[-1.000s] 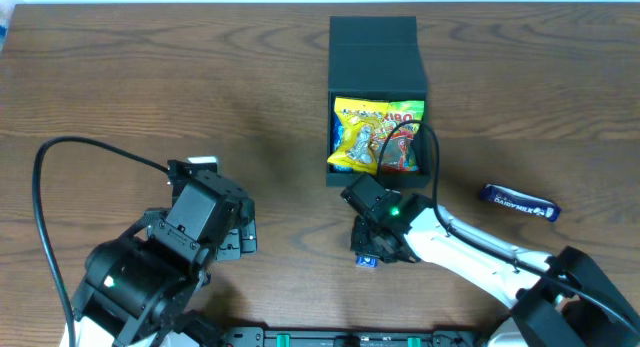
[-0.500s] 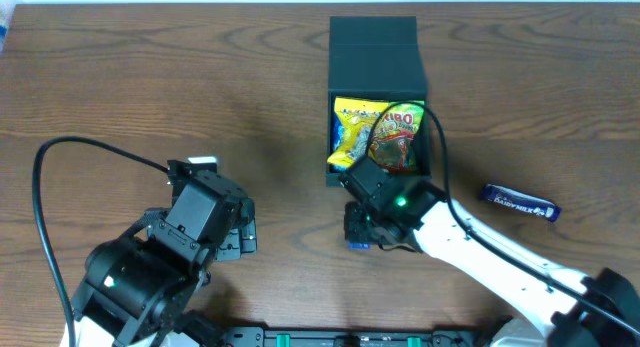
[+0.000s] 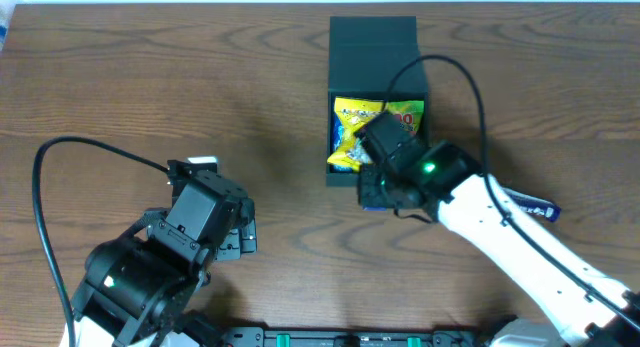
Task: Pack container
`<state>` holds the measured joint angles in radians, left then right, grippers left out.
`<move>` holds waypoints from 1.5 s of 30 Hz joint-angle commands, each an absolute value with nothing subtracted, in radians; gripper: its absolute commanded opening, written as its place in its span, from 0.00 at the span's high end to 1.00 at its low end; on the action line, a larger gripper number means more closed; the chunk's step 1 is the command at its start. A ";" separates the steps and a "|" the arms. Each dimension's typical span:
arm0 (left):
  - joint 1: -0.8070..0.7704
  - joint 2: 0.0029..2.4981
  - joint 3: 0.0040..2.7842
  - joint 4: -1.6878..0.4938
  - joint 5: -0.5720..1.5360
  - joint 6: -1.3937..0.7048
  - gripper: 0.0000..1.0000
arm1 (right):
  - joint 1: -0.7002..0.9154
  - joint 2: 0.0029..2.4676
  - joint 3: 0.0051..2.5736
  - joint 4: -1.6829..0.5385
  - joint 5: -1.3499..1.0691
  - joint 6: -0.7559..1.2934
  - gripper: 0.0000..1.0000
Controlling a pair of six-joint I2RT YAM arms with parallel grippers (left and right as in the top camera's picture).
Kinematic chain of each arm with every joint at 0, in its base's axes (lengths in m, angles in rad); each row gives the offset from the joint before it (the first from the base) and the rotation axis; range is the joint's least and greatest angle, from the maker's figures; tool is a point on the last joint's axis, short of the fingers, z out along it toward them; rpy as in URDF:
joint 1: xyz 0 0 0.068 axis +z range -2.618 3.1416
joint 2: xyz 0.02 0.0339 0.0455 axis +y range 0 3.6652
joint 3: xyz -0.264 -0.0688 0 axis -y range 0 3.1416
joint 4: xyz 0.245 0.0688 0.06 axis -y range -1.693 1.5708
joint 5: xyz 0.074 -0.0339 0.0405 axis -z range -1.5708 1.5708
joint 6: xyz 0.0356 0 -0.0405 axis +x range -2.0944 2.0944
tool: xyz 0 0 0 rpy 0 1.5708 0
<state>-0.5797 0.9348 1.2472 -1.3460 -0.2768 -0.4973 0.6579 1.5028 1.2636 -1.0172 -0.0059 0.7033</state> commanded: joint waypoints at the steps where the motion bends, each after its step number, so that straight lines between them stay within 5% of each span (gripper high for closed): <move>1: -0.578 0.934 1.247 -1.349 -0.295 -0.494 0.05 | 0.599 1.486 1.302 -1.025 0.017 0.655 0.99; 10: -0.578 0.934 1.247 -1.349 -0.295 -0.494 0.05 | 0.490 1.508 1.305 -0.933 0.017 0.571 0.98; 45: -0.578 0.934 1.247 -1.349 -0.295 -0.494 0.05 | 0.463 1.774 1.305 -0.761 -0.030 0.543 0.98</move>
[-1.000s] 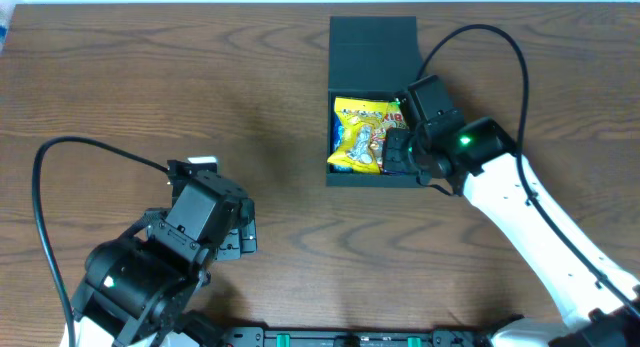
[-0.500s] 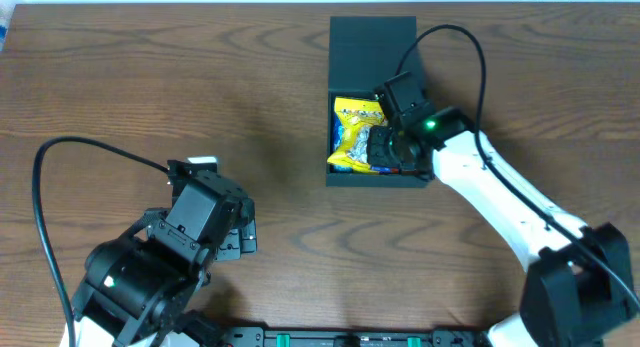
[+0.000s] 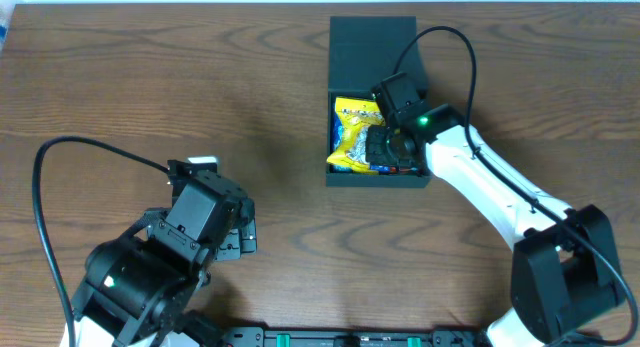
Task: Pack container
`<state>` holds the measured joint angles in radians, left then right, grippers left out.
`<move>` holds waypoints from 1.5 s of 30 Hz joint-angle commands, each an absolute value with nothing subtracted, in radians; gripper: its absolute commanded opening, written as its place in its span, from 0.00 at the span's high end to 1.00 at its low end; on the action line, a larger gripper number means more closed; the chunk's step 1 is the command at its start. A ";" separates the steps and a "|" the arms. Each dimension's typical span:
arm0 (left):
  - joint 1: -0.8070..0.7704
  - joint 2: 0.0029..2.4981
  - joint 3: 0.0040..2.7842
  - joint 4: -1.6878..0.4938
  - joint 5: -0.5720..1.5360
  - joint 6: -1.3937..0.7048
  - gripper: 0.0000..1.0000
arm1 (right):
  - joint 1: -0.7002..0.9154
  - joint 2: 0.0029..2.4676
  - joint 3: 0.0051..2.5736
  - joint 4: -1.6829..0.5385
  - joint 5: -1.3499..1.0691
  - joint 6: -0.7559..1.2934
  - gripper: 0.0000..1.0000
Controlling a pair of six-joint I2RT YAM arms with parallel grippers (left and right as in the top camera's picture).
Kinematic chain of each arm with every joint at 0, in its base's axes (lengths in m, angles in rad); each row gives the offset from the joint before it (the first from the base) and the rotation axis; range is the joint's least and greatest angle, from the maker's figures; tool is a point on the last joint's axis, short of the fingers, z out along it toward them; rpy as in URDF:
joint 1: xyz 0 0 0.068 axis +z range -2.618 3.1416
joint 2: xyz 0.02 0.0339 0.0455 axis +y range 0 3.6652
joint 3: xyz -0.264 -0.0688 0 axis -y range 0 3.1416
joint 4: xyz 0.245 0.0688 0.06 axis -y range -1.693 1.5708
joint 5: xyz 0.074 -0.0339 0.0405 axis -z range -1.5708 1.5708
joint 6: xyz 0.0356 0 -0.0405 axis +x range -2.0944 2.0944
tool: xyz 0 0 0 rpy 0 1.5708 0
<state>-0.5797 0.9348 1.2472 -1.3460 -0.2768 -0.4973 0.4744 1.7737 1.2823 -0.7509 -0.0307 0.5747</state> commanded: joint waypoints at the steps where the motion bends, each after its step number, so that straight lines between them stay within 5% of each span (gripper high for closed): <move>1: -0.578 0.934 1.247 -1.349 -0.295 -0.494 0.05 | 0.463 1.774 1.305 -0.770 -0.030 0.543 0.99; 13: -0.578 0.934 1.247 -1.350 -0.295 -0.494 0.05 | 0.466 1.774 1.305 -0.778 -0.054 0.544 0.99; 16: -0.578 0.934 1.247 -1.349 -0.295 -0.494 0.05 | 0.466 1.774 1.305 -0.779 -0.057 0.544 0.82; 19: -0.578 0.934 1.247 -1.349 -0.295 -0.494 0.05 | 0.466 1.774 1.305 -0.778 -0.061 0.545 0.44; 21: -0.578 0.934 1.247 -1.349 -0.295 -0.494 0.05 | 0.466 1.774 1.305 -0.778 -0.061 0.544 0.27; 24: -0.578 0.934 1.247 -1.350 -0.295 -0.494 0.05 | 0.466 1.774 1.305 -0.779 -0.061 0.535 0.15; 31: -0.578 0.934 1.247 -1.350 -0.295 -0.494 0.05 | 0.466 1.765 1.318 -0.810 -0.061 0.473 0.01; 45: -0.578 0.934 1.247 -1.349 -0.295 -0.494 0.05 | 0.466 1.413 1.333 -1.036 0.114 0.310 0.01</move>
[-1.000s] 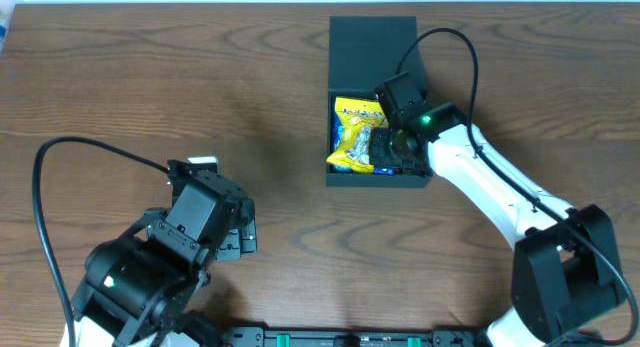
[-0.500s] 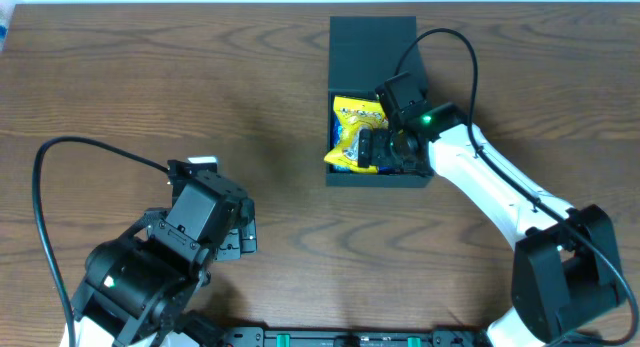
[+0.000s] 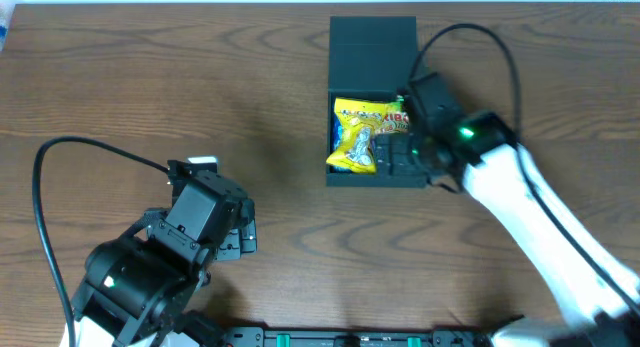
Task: Pack container
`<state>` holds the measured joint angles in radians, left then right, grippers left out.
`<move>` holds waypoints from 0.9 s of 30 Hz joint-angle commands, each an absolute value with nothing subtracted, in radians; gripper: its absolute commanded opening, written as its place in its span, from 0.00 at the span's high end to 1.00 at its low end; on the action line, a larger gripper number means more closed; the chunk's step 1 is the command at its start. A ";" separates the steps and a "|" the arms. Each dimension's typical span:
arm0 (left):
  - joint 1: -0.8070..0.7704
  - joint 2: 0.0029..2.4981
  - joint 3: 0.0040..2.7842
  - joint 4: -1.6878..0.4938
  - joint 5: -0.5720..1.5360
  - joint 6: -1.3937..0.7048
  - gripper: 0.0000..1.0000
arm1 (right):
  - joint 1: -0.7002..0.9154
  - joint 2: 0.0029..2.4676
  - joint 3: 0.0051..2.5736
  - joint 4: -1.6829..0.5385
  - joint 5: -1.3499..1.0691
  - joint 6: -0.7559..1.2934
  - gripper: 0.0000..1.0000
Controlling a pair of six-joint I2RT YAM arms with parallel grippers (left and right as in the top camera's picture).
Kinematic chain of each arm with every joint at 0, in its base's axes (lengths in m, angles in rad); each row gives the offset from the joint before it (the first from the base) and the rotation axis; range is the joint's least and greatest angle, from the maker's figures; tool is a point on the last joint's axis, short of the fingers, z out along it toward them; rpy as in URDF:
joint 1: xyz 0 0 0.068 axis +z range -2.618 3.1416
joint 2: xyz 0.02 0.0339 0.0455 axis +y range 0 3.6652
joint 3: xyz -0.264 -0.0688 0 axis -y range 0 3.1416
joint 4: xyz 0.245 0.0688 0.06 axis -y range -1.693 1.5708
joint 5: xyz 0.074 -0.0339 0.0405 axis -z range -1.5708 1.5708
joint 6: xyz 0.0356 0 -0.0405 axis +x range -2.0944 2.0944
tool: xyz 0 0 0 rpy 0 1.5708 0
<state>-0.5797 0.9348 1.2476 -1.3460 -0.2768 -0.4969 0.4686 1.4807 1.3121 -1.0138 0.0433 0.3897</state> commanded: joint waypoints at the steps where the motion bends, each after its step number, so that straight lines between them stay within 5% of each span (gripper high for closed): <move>1: -0.578 0.934 1.247 -1.349 -0.295 -0.494 0.05 | 0.465 1.381 1.333 -1.066 0.134 0.284 0.01; 13: -0.578 0.934 1.247 -1.349 -0.295 -0.494 0.05 | 0.464 1.250 1.333 -1.452 0.291 -0.005 0.01; 21: -0.578 0.934 1.247 -1.349 -0.295 -0.494 0.05 | 0.352 1.255 1.332 -1.431 0.321 -0.403 0.01; 27: -0.578 0.934 1.247 -1.349 -0.295 -0.494 0.05 | 0.149 1.260 1.332 -1.385 0.285 -0.436 0.01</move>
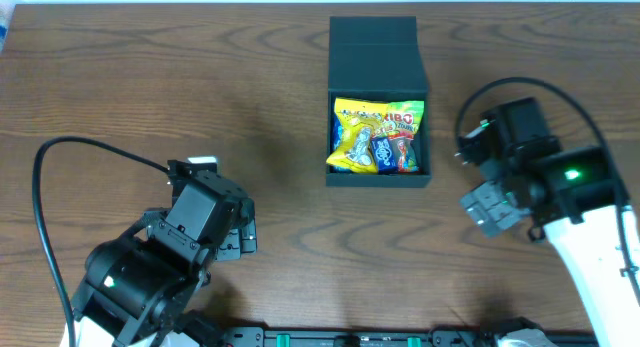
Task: Pack container
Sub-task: 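Move the right gripper to the purple Dairy Milk bar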
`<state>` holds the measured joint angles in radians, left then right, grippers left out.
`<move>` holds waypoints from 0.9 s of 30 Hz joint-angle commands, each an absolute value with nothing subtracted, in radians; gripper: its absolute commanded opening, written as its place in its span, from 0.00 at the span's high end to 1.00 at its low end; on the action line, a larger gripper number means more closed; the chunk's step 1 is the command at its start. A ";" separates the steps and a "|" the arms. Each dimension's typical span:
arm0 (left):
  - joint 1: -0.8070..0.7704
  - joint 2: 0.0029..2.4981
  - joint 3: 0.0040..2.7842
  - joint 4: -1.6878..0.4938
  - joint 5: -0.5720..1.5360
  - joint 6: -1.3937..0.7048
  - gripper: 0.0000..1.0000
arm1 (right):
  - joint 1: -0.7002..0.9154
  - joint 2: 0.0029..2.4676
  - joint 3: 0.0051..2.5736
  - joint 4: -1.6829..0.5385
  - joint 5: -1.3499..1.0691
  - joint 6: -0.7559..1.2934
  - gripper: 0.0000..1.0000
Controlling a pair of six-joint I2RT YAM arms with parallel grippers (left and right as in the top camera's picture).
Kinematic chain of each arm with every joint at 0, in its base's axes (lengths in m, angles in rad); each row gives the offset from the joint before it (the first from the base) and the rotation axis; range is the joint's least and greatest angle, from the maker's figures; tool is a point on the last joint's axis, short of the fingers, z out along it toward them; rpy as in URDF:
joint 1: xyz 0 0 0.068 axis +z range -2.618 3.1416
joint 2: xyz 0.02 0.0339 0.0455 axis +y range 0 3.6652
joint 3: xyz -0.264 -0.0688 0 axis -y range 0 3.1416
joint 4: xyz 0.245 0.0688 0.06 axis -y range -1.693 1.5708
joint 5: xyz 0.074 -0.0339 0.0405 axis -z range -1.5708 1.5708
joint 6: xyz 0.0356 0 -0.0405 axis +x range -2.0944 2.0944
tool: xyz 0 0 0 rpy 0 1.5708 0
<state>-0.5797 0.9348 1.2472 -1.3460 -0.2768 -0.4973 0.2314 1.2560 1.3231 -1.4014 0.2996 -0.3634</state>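
The black container [378,177] stands open at the table's middle back, its lid [372,49] folded away behind it. Inside lie a yellow candy bag [362,127], a small blue packet [383,152] and a red packet [406,155]. My right gripper [487,207] hangs to the right of the container, clear of it, open with nothing between its fingers. At the front left, my left gripper [240,237] rests low, far from the container; its fingers are too dark to tell whether they are open or shut.
A small white object [201,163] lies just behind the left arm. A black rail [350,337] runs along the table's front edge. The right arm's cable [520,82] loops up to the right of the container.
My right gripper was down in the container's front right corner; now it is outside, to the right of the box. The blue and red packets inside are uncovered. The left arm is unmoved.
My right gripper first hovered at the container's front edge with a blue packet in it. Then it was down inside the box beside the yellow bag, and stayed there at the following moment. Now it is out and open, and the blue packet lies in the container.
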 commanded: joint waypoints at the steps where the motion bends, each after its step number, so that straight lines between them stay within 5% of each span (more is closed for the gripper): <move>1: -0.578 0.934 1.247 -1.349 -0.295 -0.494 0.05 | 0.105 1.263 1.331 -1.372 0.240 -0.448 0.01; 9: -0.578 0.934 1.247 -1.349 -0.295 -0.494 0.05 | -0.112 1.333 1.330 -1.338 0.022 -0.596 0.01; 27: -0.578 0.934 1.247 -1.349 -0.295 -0.494 0.05 | -0.131 1.480 1.275 -1.264 0.078 -0.660 0.01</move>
<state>-0.5797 0.9348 1.2472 -1.3464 -0.2768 -0.4973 -0.1215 1.4837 1.2785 -1.2629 0.0639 -0.6418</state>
